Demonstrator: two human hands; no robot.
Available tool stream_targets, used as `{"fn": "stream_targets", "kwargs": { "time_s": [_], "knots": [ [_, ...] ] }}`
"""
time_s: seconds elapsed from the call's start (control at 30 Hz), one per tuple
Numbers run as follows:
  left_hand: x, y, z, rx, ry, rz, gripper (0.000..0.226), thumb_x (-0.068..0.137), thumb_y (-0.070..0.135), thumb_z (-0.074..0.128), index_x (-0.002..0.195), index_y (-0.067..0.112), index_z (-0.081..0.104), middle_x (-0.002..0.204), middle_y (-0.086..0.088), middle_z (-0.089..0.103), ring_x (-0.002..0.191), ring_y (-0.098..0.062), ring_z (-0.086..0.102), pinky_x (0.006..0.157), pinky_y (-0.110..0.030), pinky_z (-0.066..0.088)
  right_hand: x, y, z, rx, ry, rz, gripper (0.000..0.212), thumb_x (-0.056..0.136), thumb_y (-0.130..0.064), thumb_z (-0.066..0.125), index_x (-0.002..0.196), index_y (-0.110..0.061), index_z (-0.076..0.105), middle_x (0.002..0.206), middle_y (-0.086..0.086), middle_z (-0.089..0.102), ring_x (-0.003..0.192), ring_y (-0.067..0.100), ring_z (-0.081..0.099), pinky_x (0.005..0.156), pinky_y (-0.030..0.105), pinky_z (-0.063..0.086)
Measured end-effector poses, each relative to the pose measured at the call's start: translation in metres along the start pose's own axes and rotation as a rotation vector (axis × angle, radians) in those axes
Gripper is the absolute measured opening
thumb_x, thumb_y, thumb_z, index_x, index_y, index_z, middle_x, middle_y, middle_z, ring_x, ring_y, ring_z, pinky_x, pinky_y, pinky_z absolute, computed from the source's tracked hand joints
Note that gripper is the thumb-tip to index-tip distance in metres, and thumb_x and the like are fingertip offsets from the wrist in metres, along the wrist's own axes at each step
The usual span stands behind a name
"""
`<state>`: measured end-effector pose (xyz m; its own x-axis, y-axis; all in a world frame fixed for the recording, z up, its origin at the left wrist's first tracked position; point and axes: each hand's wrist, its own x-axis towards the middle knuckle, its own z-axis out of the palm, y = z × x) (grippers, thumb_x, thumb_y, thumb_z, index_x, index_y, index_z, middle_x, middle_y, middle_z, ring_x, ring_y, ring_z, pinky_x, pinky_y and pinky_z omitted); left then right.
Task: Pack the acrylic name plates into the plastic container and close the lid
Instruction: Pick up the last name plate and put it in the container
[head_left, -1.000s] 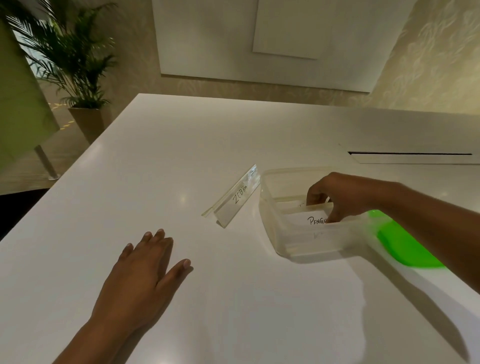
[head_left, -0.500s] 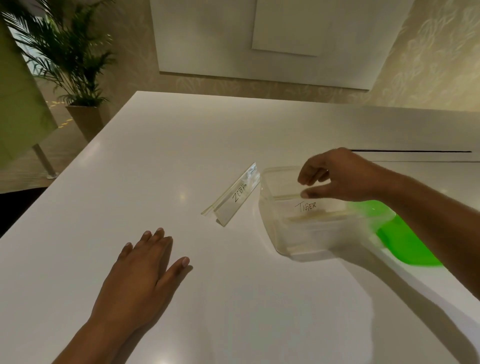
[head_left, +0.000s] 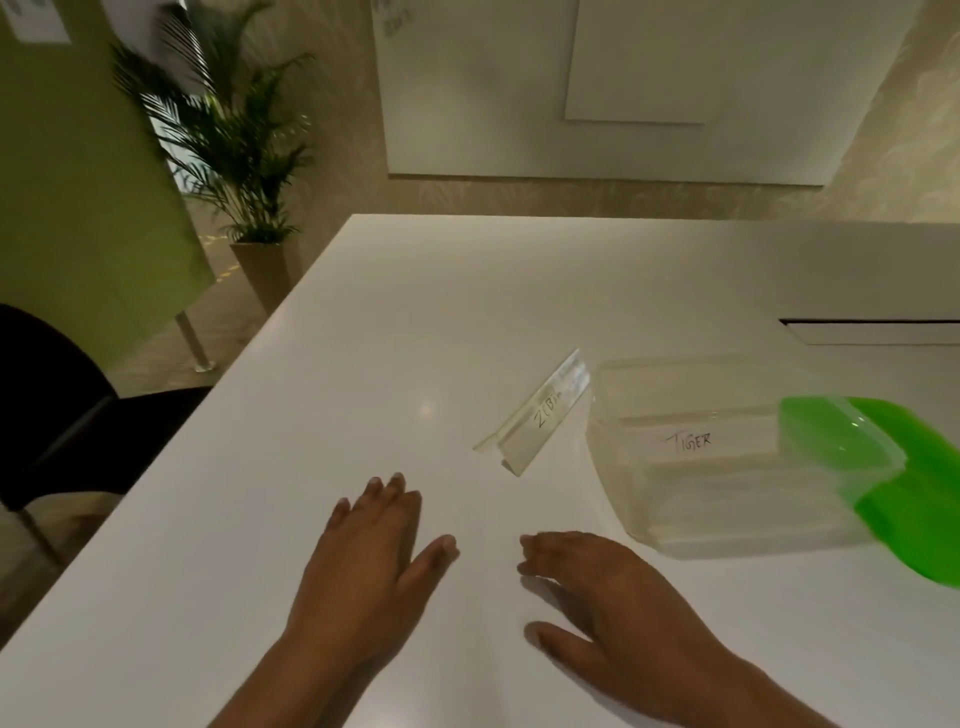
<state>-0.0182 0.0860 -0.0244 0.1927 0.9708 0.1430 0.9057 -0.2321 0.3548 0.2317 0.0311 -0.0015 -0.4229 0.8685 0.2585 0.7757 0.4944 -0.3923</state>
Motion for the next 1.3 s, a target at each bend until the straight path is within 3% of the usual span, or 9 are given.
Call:
{"fn": "stream_targets", "kwargs": {
  "time_s": [0.13,0.4,0.57,0.7,0.83,0.97,1.0,1.13,1.3],
  "knots": [
    [0.007,0.009,-0.005,-0.13,-0.002,-0.005,0.082,0.086,0.076,0.026,0.146,0.023,0.043,0.158,0.004,0.033,0.147,-0.014,0.024,0.118,-0.035,0.018,0.0,0.009,0.012,0.032,-0.036,0.027,0.05,0.086,-0.059,0.055,0.128,-0.033,0.06,0.139,-0.027,0.049,0.134,-0.017,0.026,0.113,0.012,0.017],
    [0.061,0.053,0.002,-0.245,0.05,0.04,0.067,0.09,0.06,0.051,0.146,0.025,0.04,0.15,0.003,0.047,0.132,-0.019,0.048,0.103,-0.036,0.043,-0.001,0.015,0.019,0.036,-0.027,0.059,0.052,0.085,-0.064,0.05,0.129,-0.038,0.058,0.14,-0.034,0.043,0.135,-0.018,0.024,0.115,0.021,0.025],
    [0.088,0.073,0.014,-0.409,0.075,-0.036,0.072,0.089,0.058,0.055,0.148,0.021,0.036,0.148,-0.002,0.05,0.129,-0.022,0.052,0.097,-0.033,0.045,-0.001,0.014,0.018,0.048,0.009,0.041,0.048,0.084,-0.064,0.052,0.124,-0.04,0.061,0.136,-0.037,0.047,0.132,-0.021,0.026,0.114,0.017,0.023],
    [0.102,0.076,0.022,-0.445,0.109,-0.094,0.061,0.09,0.049,0.061,0.141,0.019,0.047,0.138,-0.005,0.06,0.121,-0.022,0.059,0.09,-0.028,0.046,-0.001,0.016,0.021,0.059,0.042,0.035,0.045,0.083,-0.062,0.058,0.123,-0.041,0.063,0.132,-0.041,0.045,0.131,-0.021,0.028,0.111,0.016,0.025],
    [0.104,0.073,0.023,-0.54,0.123,-0.146,0.034,0.091,0.033,0.063,0.122,0.018,0.064,0.116,-0.005,0.072,0.101,-0.022,0.069,0.084,-0.03,0.056,0.0,0.017,0.022,0.06,0.035,0.032,0.046,0.083,-0.063,0.057,0.123,-0.041,0.062,0.131,-0.044,0.042,0.131,-0.021,0.027,0.111,0.015,0.023],
    [0.103,0.059,0.01,-0.496,0.243,-0.093,0.024,0.092,0.024,0.065,0.113,0.016,0.07,0.106,-0.004,0.075,0.085,-0.014,0.066,0.063,-0.002,0.043,-0.001,0.016,0.021,0.063,0.035,0.034,0.045,0.084,-0.063,0.055,0.123,-0.041,0.062,0.132,-0.042,0.043,0.131,-0.022,0.027,0.112,0.011,0.02],
    [0.102,0.054,0.003,-0.486,0.278,-0.084,0.024,0.091,0.024,0.066,0.113,0.015,0.071,0.106,-0.004,0.076,0.086,-0.014,0.066,0.064,-0.003,0.043,-0.001,0.016,0.021,0.065,0.036,0.032,0.045,0.084,-0.063,0.055,0.122,-0.041,0.063,0.133,-0.04,0.045,0.131,-0.022,0.026,0.112,0.01,0.019],
    [0.084,0.025,-0.023,-0.525,0.382,-0.109,0.021,0.09,0.024,0.069,0.107,0.013,0.074,0.101,-0.004,0.077,0.095,-0.02,0.07,0.084,-0.03,0.053,-0.001,0.016,0.021,0.088,0.033,0.031,0.044,0.083,-0.062,0.056,0.121,-0.039,0.064,0.133,-0.035,0.05,0.131,-0.021,0.028,0.112,0.013,0.022],
    [0.045,-0.018,-0.044,-0.675,0.402,-0.199,0.014,0.09,0.023,0.071,0.1,0.015,0.076,0.094,0.001,0.077,0.091,-0.015,0.071,0.082,-0.037,0.057,-0.002,0.019,0.022,0.116,0.011,0.046,0.042,0.083,-0.058,0.061,0.12,-0.04,0.064,0.133,-0.036,0.049,0.131,-0.018,0.032,0.112,0.021,0.029]
  ]
}}
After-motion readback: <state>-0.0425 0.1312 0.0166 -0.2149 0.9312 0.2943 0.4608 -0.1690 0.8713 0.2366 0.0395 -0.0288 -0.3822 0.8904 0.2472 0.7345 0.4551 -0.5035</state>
